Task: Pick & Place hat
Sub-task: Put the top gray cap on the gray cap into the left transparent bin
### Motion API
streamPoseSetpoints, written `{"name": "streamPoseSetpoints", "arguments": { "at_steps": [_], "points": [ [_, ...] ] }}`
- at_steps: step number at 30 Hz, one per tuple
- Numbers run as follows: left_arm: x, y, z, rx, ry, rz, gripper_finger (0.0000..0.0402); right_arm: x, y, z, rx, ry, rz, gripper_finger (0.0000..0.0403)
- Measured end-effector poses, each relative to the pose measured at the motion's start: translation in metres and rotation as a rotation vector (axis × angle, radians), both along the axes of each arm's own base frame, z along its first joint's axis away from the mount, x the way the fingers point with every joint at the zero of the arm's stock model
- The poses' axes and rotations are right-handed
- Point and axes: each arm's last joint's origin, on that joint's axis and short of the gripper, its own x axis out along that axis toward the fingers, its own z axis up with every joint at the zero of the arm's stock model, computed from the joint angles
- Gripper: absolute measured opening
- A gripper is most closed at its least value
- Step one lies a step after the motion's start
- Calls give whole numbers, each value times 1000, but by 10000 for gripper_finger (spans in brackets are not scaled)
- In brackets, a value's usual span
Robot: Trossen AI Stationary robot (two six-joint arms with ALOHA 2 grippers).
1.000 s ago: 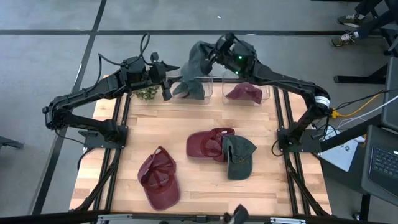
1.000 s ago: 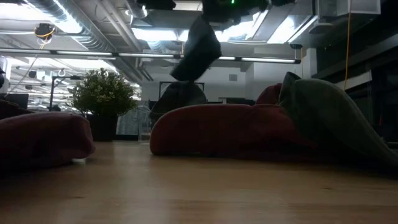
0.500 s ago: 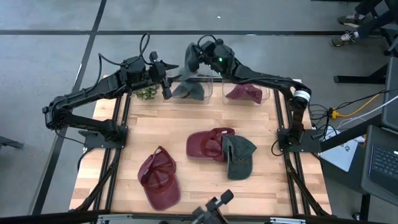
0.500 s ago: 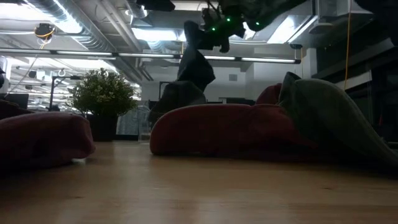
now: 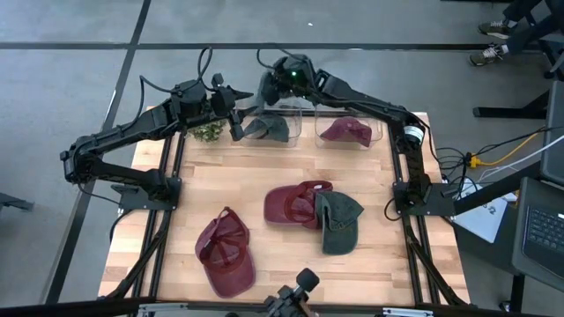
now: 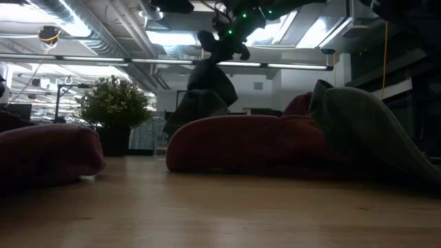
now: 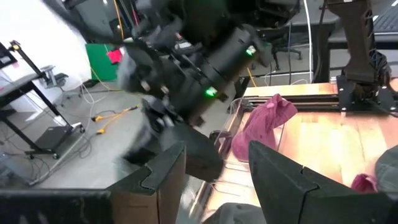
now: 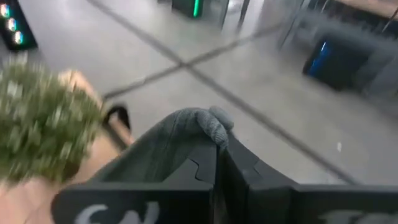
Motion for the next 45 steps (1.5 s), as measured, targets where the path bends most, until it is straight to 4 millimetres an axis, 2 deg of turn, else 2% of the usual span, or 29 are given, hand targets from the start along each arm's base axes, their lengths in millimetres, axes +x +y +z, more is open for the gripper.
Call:
{"name": "streamPoseSetpoints", "arguments": {
  "at_steps": [11,16,21,29,33,37,42,45],
  "points": [
    [0,0,-3,-59,4,9,171,-1,35,-27,252,204,77,10],
    [-1,0,-4,-71,11,11,171,5,53,-29,276,231,129,10],
    [-1,0,-4,-71,11,11,171,8,71,-23,297,247,192,10],
    [-1,0,-4,-70,11,11,171,-4,85,-1,367,321,242,10],
    [-1,0,-4,-70,11,11,171,-5,81,1,396,286,257,10],
    [-1,0,-4,-70,11,11,171,-3,65,0,376,251,236,10],
    [-1,0,-4,-70,10,11,171,2,39,-13,384,217,217,10],
    [-1,0,-4,-71,10,11,171,4,22,-27,405,221,199,10]
  ]
}}
